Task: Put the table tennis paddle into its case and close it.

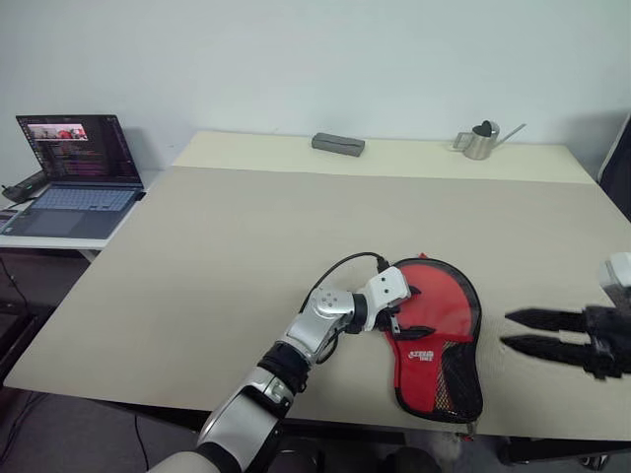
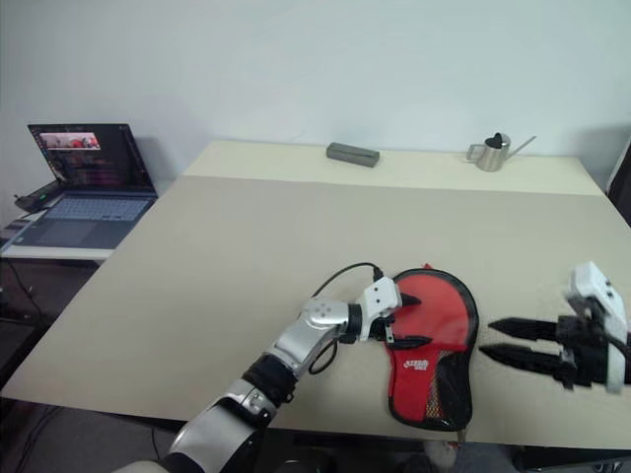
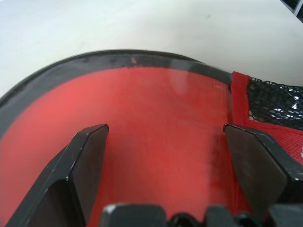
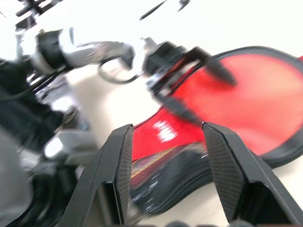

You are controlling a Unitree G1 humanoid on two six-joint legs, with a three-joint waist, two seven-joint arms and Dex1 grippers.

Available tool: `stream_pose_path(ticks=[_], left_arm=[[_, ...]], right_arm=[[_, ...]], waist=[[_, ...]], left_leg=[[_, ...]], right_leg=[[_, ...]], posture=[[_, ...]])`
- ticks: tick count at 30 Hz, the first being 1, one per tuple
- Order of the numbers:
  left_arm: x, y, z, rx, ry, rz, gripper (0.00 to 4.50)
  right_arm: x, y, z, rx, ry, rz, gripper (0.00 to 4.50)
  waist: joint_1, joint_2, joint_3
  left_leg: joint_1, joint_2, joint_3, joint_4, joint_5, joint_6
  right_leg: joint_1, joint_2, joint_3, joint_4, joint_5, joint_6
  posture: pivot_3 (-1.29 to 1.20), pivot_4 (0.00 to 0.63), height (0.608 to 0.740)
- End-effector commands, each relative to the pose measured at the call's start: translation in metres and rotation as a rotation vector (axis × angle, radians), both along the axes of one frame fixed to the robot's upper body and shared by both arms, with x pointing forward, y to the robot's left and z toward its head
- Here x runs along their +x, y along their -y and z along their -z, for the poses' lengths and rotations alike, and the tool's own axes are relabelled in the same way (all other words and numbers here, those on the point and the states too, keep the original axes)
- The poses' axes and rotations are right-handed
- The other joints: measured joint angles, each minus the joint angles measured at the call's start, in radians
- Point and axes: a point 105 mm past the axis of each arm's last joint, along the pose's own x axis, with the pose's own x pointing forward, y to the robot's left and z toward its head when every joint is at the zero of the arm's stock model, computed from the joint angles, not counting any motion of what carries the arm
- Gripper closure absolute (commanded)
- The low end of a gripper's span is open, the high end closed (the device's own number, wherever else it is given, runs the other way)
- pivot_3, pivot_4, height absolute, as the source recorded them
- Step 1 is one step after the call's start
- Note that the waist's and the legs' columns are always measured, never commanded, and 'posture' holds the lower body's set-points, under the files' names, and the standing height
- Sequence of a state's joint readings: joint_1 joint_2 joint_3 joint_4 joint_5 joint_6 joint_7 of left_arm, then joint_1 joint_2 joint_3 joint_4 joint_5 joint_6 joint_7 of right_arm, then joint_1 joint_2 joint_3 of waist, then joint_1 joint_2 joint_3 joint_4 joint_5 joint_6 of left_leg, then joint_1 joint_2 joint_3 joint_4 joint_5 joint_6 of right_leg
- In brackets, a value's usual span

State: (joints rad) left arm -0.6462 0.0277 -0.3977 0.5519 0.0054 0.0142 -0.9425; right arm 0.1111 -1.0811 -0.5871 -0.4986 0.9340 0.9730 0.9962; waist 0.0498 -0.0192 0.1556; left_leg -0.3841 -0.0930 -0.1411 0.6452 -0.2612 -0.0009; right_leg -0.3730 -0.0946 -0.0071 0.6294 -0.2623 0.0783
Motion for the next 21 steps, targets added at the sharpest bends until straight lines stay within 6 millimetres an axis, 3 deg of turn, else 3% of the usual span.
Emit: stream_pose_path(ticks=[1,4,9,15,19,21], left_arm=[[-0.002,-0.007,-0.039,-0.099,0.032,0.025,0.25],[-0.003,-0.012,-0.056,-0.133,0.028,0.023,0.25],[-0.004,-0.044,-0.088,-0.184,0.066,0.015,0.25],[-0.004,-0.113,-0.102,-0.210,0.042,-0.151,0.25],[0.002,-0.162,-0.099,-0.183,0.061,-0.367,0.25],[0.004,-0.177,-0.098,-0.164,0.089,-0.453,0.25]], right_arm=[[0.036,0.007,0.002,-0.030,0.130,0.065,2.03],[0.055,0.010,0.001,-0.017,0.190,0.100,2.03],[0.090,0.006,-0.003,0.059,0.318,0.129,2.03],[0.117,0.012,-0.002,0.106,0.384,0.151,2.03],[0.139,0.020,-0.006,0.130,0.401,0.195,2.03],[0.146,0.024,-0.009,0.129,0.404,0.196,2.03]], waist=[[-0.011,0.002,0.003],[-0.025,0.001,0.005],[-0.034,0.002,0.005],[-0.052,0.004,0.006],[-0.055,0.005,0.008],[-0.054,0.005,0.008]], left_leg=[[0.000,0.000,0.001,0.000,0.000,0.000],[-0.005,0.000,0.000,0.000,0.002,-0.004],[-0.010,-0.001,0.001,0.001,0.003,-0.005],[-0.010,0.000,0.004,0.000,0.003,-0.005],[-0.007,-0.001,0.008,0.001,0.003,-0.005],[-0.006,-0.001,0.009,0.001,0.003,-0.005]], right_leg=[[-0.001,0.000,0.000,0.000,0.000,0.000],[-0.006,0.000,0.000,0.002,0.000,-0.001],[-0.012,0.000,0.002,0.002,0.001,-0.002],[-0.015,0.000,0.005,0.006,0.000,-0.003],[-0.016,0.000,0.011,0.011,0.000,-0.003],[-0.017,0.001,0.014,0.014,0.000,-0.003]], posture=[[0.00,0.150,0.740],[0.00,0.150,0.740],[0.00,0.150,0.740],[0.00,0.150,0.740],[0.00,0.150,0.740],[0.00,0.150,0.740]])
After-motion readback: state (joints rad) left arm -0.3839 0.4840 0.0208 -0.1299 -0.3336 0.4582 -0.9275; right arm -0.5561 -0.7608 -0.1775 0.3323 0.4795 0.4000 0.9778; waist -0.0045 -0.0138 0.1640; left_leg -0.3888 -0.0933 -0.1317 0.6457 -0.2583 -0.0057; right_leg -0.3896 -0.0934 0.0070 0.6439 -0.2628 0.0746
